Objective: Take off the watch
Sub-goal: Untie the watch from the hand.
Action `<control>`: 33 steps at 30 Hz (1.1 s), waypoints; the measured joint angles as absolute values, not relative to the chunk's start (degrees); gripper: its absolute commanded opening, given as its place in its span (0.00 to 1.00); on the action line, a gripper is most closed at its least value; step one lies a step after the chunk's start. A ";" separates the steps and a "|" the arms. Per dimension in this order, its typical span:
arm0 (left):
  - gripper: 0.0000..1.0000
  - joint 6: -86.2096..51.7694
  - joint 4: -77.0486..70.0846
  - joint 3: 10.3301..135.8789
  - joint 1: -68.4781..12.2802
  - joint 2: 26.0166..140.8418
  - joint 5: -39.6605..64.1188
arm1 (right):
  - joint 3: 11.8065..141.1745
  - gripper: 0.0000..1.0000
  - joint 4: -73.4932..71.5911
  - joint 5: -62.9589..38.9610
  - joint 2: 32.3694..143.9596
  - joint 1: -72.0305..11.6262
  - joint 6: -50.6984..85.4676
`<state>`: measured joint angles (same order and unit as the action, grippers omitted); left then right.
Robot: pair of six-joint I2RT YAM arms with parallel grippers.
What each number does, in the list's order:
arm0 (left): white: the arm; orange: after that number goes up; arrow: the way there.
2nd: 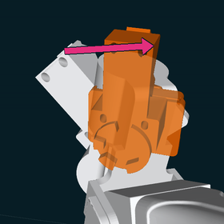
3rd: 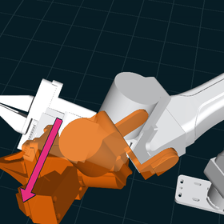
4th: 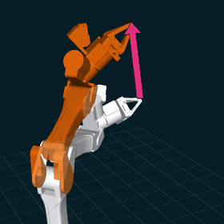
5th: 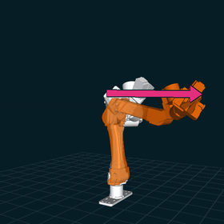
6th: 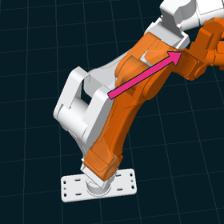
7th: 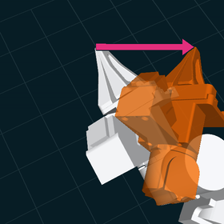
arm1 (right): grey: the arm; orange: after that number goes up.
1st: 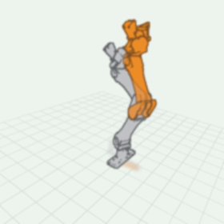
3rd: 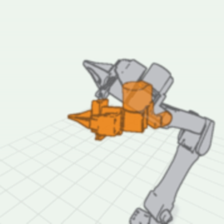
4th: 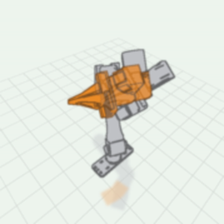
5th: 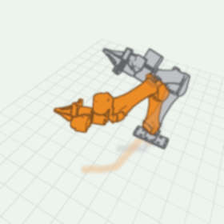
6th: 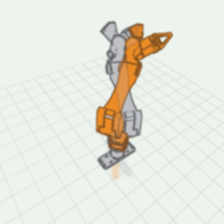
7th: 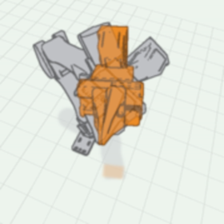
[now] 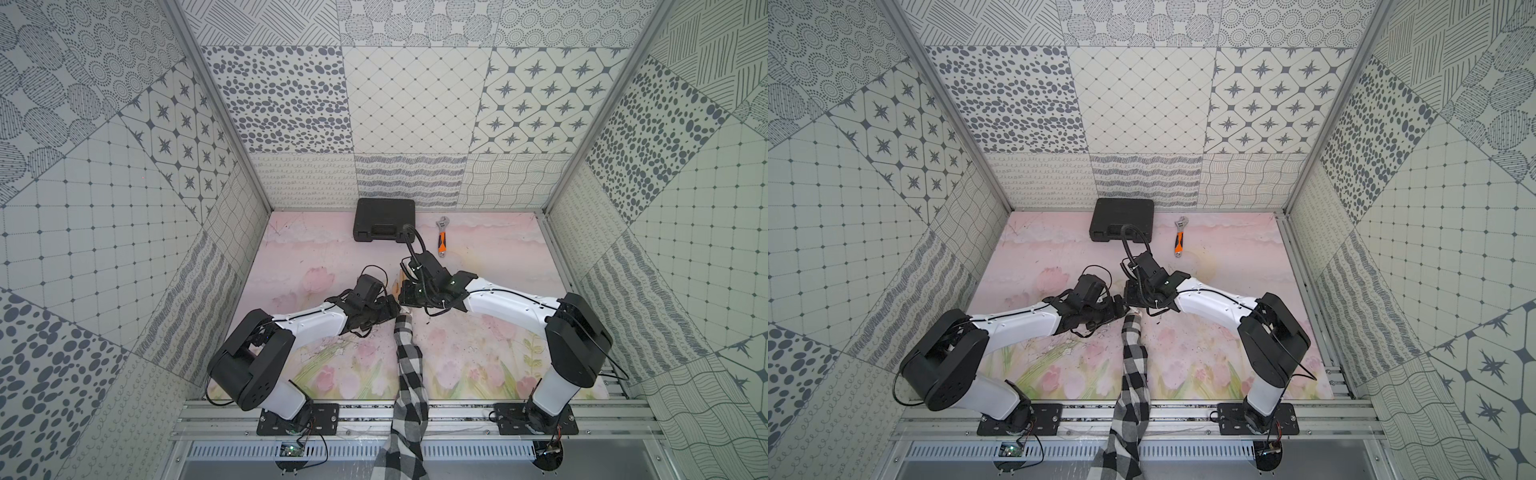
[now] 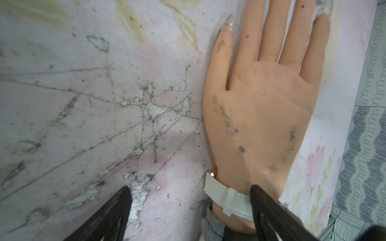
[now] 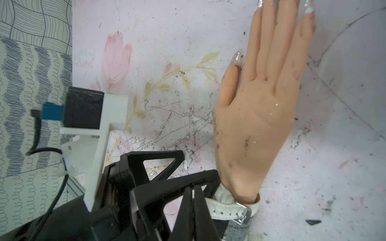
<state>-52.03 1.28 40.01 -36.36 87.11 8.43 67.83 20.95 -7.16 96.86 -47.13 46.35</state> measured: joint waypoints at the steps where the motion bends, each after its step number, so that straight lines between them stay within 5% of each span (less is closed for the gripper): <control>1: 0.90 -52.01 0.62 40.01 -36.36 87.33 8.54 | 67.37 0.08 21.15 -6.94 96.14 -47.07 46.33; 6: 0.89 -51.99 -1.23 40.01 -36.36 88.07 8.58 | 66.17 0.42 22.33 -4.82 92.55 -46.78 46.44; 14: 0.89 -51.99 -2.55 39.83 -36.38 88.38 8.62 | 66.15 0.65 26.85 0.54 88.05 -48.36 45.28; 26: 0.89 -51.88 -3.73 39.46 -36.40 88.40 8.78 | 64.03 0.71 31.11 10.46 88.31 -50.46 47.16; 33: 0.89 -51.86 -3.68 39.44 -36.40 88.33 8.78 | 59.31 0.63 29.23 10.17 88.31 -48.03 49.08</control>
